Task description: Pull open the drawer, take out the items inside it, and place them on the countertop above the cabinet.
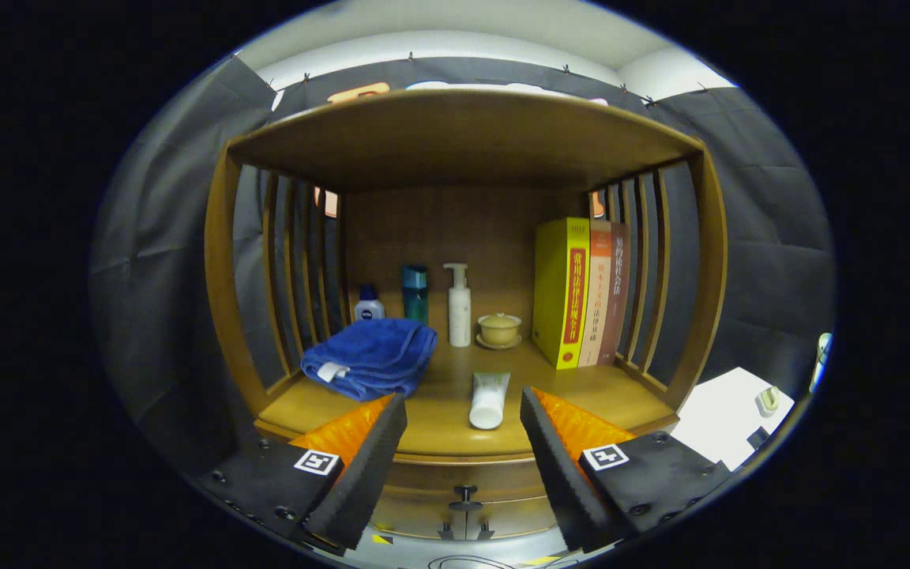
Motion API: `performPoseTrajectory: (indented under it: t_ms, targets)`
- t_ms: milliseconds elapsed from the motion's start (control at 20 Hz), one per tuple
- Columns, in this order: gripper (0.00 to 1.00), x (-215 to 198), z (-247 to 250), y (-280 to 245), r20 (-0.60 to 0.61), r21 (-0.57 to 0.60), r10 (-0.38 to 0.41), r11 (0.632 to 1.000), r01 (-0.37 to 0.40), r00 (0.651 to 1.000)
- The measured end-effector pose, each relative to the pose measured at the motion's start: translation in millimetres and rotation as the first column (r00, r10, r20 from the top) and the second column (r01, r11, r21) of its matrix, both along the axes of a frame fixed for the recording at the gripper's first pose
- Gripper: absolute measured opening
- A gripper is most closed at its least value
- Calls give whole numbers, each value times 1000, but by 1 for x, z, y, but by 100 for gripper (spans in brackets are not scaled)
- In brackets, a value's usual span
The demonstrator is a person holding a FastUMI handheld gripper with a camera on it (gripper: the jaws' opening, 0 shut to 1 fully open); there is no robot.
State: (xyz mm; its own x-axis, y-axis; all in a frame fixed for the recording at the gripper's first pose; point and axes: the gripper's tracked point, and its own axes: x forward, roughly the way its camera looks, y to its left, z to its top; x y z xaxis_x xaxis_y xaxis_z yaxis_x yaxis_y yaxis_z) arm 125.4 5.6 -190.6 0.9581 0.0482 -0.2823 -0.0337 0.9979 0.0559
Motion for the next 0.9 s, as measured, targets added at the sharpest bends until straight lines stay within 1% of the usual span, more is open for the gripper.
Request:
performPoseTrajectory:
  t_ms: [300,500,700,900]
  targets:
    - [97,-6,80,5,45,31,14,999,-16,999]
    - [97,-11,131,13,93,56,37,998,-43,995]
    - [97,-15,155,22,114,40,64,997,-69,991]
    - [97,-16,166,19,131,14,59,998,-62,990]
